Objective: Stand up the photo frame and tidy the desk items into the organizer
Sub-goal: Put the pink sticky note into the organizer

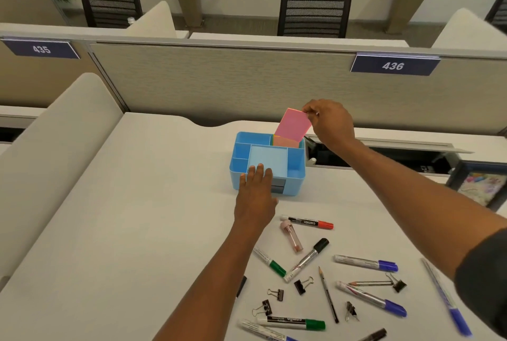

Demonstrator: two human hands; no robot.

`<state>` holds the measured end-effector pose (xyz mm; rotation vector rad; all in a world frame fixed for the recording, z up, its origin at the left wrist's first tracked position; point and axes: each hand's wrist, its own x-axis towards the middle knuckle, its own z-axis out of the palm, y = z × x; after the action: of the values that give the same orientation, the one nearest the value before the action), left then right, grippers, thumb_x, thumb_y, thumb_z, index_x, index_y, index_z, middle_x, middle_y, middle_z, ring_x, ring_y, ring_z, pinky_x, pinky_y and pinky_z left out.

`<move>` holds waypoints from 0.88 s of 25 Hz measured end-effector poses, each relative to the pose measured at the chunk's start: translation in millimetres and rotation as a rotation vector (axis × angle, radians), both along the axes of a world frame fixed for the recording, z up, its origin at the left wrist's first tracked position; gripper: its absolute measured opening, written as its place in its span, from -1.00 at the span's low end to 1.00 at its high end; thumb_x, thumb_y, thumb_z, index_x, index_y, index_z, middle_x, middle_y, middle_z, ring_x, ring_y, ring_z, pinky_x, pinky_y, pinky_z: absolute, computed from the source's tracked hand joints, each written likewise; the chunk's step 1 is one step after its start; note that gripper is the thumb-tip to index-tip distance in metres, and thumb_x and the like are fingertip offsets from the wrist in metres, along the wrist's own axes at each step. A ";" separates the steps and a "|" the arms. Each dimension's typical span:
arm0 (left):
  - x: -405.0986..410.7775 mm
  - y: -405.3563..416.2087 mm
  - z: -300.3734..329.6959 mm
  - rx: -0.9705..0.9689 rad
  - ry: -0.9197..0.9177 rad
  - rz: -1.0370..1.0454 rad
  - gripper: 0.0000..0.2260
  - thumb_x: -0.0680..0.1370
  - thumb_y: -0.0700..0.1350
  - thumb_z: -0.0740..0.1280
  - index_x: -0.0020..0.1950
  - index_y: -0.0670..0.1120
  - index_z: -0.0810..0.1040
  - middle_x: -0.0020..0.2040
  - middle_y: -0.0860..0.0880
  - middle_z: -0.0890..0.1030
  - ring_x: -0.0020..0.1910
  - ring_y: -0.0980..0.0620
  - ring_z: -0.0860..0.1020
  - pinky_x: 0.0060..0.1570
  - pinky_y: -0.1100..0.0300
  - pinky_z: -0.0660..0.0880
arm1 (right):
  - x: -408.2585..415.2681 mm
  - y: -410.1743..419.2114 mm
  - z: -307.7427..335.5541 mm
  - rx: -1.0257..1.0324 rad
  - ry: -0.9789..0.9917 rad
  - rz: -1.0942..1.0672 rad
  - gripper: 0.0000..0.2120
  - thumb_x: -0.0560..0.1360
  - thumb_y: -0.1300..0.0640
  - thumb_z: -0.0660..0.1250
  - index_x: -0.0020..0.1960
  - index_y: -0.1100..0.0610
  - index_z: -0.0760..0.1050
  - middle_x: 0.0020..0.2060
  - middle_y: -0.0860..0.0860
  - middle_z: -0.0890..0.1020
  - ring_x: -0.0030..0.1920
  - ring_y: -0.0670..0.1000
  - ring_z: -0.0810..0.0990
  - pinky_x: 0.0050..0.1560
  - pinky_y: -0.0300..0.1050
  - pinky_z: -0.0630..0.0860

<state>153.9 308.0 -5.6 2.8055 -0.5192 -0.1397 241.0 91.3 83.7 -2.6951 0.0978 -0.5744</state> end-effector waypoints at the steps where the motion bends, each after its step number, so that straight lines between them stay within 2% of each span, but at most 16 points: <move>1: 0.1 0.1 -1.1 -0.011 -0.003 0.004 -0.34 0.58 0.03 0.32 0.56 0.00 0.03 0.59 -0.06 -0.01 0.56 -0.09 -0.07 0.48 0.02 -0.14 | 4.8 1.8 -3.1 -0.014 0.011 0.010 -0.81 0.57 0.14 0.25 0.03 0.07 0.64 -0.06 0.00 0.68 -0.06 0.04 0.58 -0.18 -0.15 0.40; 5: -0.5 -0.7 -3.5 -0.037 -0.017 0.019 -0.35 0.58 0.03 0.31 0.56 0.01 0.03 0.59 -0.04 -0.01 0.56 -0.06 -0.09 0.46 0.04 -0.19 | 20.2 8.2 -29.0 -0.059 0.087 0.029 -0.80 0.59 0.11 0.21 0.02 0.07 0.62 -0.07 0.02 0.68 -0.10 0.04 0.57 -0.20 -0.11 0.47; 9: 1.1 0.6 -7.2 -0.053 -0.023 0.015 -0.35 0.59 0.04 0.29 0.57 0.02 0.02 0.59 -0.03 -0.02 0.56 -0.05 -0.09 0.44 0.06 -0.22 | 25.8 10.9 -52.7 -0.082 0.142 0.004 -0.80 0.59 0.10 0.22 0.02 0.09 0.62 -0.09 0.05 0.68 -0.13 0.06 0.57 -0.22 -0.13 0.45; 15: 0.4 0.8 -9.0 -0.085 -0.025 0.019 -0.36 0.59 0.05 0.29 0.57 0.03 0.02 0.59 -0.01 -0.02 0.56 -0.03 -0.10 0.44 0.06 -0.22 | 24.4 15.0 -68.6 -0.097 0.161 -0.019 -0.85 0.57 0.11 0.24 -0.08 0.10 0.57 -0.17 0.06 0.65 -0.22 0.00 0.52 -0.26 -0.16 0.42; 22: 0.8 0.1 -10.6 -0.112 -0.020 0.027 -0.37 0.58 0.02 0.31 0.56 0.02 0.06 0.59 -0.01 0.01 0.56 -0.02 -0.08 0.47 0.06 -0.18 | 25.0 14.5 -78.4 -0.114 0.202 -0.012 -0.98 0.49 0.14 0.33 -0.10 0.06 0.50 -0.15 0.02 0.58 -0.20 0.01 0.52 -0.21 -0.02 0.58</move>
<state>154.7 308.1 -16.2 2.7064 -0.4784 -0.0748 266.0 105.8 5.3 -2.8587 0.1394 -0.3184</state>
